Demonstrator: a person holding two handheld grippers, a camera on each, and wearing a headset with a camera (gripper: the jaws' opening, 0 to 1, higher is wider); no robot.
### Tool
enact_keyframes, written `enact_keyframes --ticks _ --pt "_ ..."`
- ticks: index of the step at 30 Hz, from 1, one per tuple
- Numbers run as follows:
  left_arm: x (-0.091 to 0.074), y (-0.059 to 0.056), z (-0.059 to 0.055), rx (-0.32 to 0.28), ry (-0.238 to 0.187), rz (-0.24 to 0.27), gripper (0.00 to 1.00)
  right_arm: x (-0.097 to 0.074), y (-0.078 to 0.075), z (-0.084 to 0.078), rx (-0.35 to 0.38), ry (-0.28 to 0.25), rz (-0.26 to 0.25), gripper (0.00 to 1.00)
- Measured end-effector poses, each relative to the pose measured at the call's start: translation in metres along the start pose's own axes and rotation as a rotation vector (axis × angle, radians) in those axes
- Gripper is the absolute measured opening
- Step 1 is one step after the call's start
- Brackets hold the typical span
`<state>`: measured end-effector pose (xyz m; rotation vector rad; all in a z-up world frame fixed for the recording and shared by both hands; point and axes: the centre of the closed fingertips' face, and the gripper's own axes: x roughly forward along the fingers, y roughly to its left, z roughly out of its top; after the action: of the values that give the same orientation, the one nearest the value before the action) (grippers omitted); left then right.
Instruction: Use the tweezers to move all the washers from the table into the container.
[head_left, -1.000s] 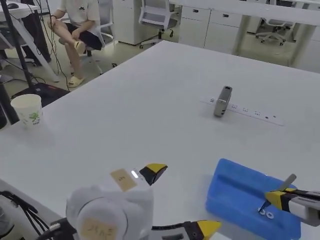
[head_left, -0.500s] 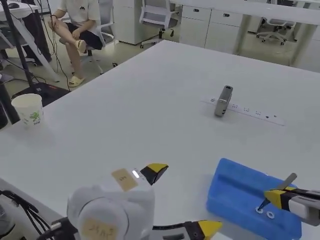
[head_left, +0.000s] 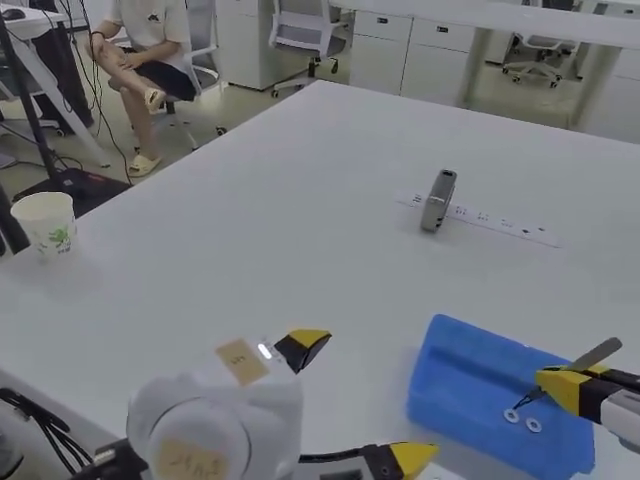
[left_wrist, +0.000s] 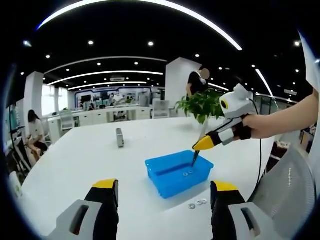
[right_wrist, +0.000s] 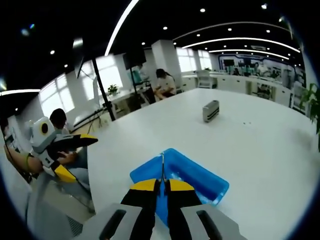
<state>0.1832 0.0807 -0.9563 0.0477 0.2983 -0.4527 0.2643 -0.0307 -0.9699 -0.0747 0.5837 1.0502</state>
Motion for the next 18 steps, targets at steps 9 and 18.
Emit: enact_keyframes --ticks 9,18 --pt "0.000 -0.003 0.000 0.002 -0.001 -0.013 0.76 0.000 0.027 -0.012 0.003 0.011 0.063 0.03" --pt "0.000 -0.005 0.005 -0.016 -0.027 -0.025 0.76 0.011 0.042 -0.034 0.011 0.055 0.111 0.03"
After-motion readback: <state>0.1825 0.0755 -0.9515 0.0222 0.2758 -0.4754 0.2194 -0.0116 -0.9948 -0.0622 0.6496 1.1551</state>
